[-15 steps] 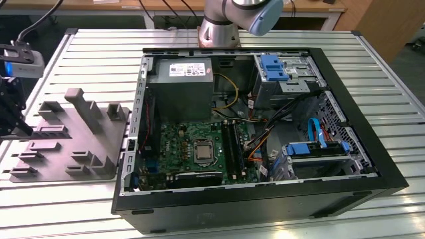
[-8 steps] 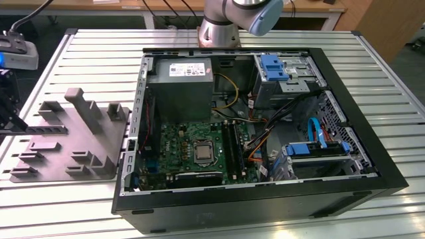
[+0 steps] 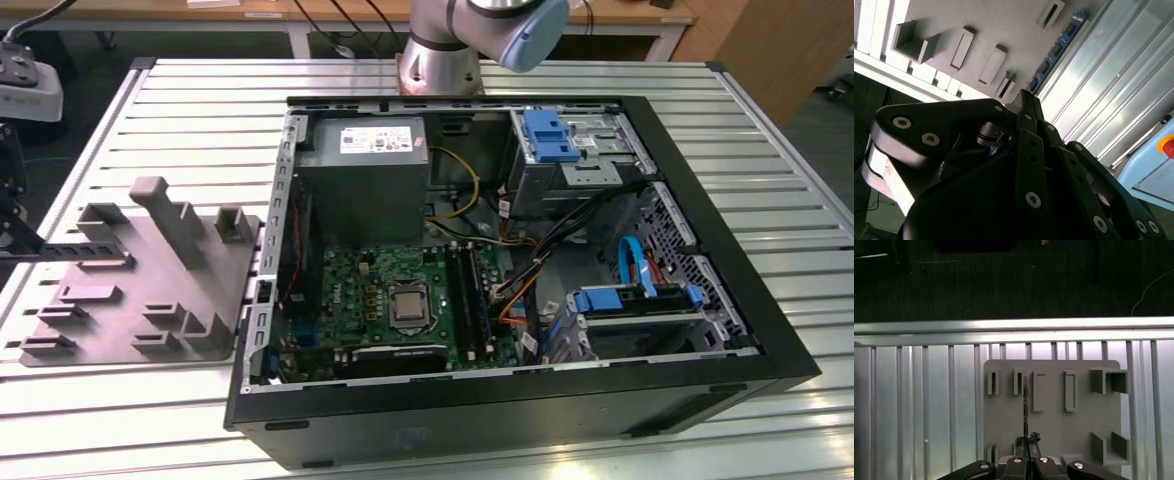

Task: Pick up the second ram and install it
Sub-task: 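Pick up the second ram and move it above second insertion slot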

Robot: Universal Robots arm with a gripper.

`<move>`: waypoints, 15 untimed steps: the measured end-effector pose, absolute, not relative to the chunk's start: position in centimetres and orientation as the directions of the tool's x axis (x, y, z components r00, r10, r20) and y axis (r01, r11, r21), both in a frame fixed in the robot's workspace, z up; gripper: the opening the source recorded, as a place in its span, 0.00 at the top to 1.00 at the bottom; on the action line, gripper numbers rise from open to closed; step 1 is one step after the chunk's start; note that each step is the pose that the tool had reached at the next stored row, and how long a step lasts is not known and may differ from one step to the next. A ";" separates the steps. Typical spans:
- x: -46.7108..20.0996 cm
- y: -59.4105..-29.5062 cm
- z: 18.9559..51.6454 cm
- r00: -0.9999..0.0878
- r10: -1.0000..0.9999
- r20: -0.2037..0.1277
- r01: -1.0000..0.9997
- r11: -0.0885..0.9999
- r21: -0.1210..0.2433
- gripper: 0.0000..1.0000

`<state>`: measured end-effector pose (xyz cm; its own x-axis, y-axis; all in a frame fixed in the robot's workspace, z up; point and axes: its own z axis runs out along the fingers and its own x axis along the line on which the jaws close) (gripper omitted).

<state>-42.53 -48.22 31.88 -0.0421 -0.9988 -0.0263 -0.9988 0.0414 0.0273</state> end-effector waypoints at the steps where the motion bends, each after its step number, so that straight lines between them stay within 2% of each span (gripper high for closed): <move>1: -42.5 -48.2 32.1 -0.042 -0.999 -0.026 -0.999 0.041 0.027 0.89; 15: -42.5 -48.2 34.8 -0.042 -0.999 -0.026 -0.999 0.041 0.027 0.89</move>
<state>-42.53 -48.22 34.85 -0.0421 -0.9988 -0.0262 -0.9988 0.0414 0.0274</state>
